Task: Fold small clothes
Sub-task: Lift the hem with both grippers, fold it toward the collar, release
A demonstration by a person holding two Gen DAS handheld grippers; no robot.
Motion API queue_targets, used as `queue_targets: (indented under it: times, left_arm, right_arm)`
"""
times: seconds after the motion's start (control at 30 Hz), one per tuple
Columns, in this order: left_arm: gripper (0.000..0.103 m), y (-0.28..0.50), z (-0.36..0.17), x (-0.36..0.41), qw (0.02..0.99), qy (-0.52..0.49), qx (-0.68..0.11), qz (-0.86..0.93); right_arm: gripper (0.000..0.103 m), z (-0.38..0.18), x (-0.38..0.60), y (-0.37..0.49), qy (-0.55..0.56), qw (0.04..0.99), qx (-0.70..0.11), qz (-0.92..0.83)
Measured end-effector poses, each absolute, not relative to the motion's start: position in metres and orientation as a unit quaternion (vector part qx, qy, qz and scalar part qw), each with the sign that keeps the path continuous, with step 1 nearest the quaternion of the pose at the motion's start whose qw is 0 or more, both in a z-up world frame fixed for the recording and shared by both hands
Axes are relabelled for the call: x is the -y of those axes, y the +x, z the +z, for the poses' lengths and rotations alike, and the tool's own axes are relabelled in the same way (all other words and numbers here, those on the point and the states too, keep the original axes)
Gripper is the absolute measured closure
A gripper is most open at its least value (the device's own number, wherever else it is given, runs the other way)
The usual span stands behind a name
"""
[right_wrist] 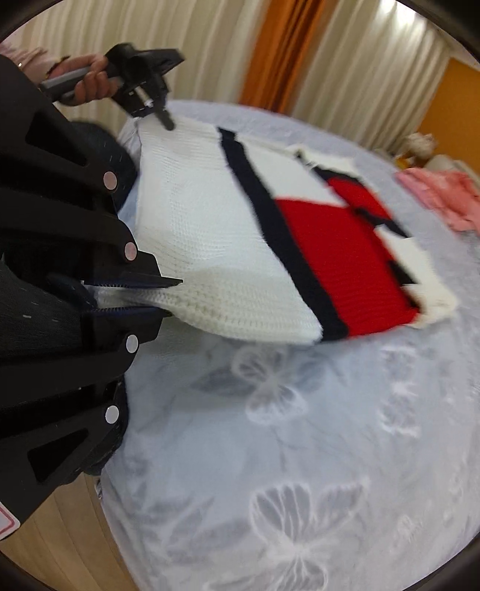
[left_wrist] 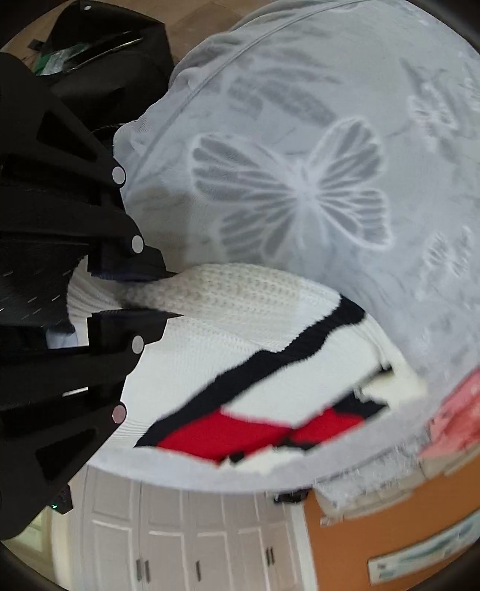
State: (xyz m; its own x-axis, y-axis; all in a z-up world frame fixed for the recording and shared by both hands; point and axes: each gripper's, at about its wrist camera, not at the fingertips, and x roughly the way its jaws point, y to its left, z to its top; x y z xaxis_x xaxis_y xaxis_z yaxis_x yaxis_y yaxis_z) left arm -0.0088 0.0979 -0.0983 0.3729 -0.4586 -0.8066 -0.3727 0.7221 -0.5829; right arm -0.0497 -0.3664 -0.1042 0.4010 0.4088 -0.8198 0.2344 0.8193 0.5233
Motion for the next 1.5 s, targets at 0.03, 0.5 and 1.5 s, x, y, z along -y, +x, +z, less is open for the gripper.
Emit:
queue_targets:
  times: [0.03,0.5,1.5]
  left_arm:
    - [0.093,-0.013,-0.088,-0.098,0.743,-0.375,-0.553,-0.042]
    - [0.093,-0.136,-0.036,-0.084,0.732,-0.336,-0.583,-0.108]
    - [0.073,0.207,-0.075,-0.022,0.819,-0.26,-0.511,-0.011]
  right_arm:
    - [0.096,-0.094,0.373,-0.057,0.299,0.789,-0.534,0.054]
    - [0.097,-0.039,0.386,-0.19,0.281,0.792,-0.54,0.048]
    - [0.089,-0.079,0.423,0.158,0.312,0.813,-0.491,-0.015]
